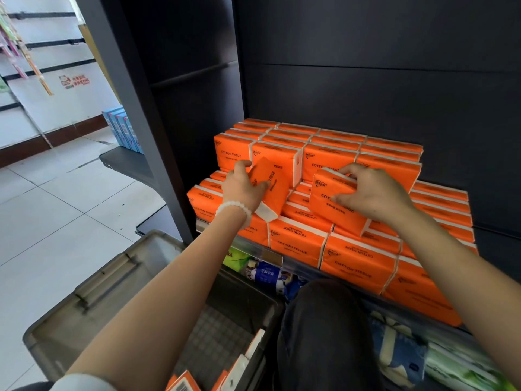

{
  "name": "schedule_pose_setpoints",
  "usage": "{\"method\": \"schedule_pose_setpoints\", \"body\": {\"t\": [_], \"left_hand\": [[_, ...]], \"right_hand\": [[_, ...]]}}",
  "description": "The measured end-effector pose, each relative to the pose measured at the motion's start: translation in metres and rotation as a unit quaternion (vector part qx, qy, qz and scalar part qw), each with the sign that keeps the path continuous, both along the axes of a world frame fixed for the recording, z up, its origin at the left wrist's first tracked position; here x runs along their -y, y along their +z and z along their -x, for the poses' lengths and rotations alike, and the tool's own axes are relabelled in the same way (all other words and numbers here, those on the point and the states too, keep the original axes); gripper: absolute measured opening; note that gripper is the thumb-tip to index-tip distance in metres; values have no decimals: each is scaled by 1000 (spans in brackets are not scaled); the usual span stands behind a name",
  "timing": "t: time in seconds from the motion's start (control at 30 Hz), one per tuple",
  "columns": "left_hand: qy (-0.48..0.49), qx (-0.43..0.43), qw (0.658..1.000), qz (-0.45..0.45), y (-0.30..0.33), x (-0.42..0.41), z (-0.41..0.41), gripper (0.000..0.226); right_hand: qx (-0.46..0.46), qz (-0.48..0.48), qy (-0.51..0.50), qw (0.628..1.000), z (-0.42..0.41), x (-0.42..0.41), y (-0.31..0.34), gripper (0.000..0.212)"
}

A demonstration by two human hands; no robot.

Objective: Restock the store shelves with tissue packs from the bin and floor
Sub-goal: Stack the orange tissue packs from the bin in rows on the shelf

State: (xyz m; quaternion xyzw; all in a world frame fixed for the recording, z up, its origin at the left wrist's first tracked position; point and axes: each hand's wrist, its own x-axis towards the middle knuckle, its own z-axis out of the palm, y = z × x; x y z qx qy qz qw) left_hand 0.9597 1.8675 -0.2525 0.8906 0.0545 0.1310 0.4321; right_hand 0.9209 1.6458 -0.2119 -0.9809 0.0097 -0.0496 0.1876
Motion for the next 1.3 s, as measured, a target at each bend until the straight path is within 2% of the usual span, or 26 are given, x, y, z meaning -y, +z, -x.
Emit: {"method": "schedule_pose_setpoints", "body": {"t": [0.17,0.37,0.57,0.73,0.83,0.97,1.17,1.3], "left_hand": [[-40,81,996,-23,13,4,6,46],[-143,150,967,-150,26,31,15,47],[-225,151,930,-247,29,61,25,49],[-230,87,907,-341,18,64,21,59],[-229,71,902,-359,18,65,17,64],[-227,74,890,-388,21,72,10,58],[-250,105,905,-329,35,85,-12,47],[-284,135,892,-324,41,94,-37,47]], "right_hand": [[18,1,-8,1000,9,12,8,58],[-4,18,-27,999,25,38,15,61],[-31,20,-30,999,41,60,15,61],[-51,40,-30,997,49,72,5,69],[-44,30,-36,998,51,80,4,72],[-42,24,-38,998,51,85,4,61],[25,-6,-61,998,39,93,9,52],[39,0,-65,997,20,91,10,51]]}}
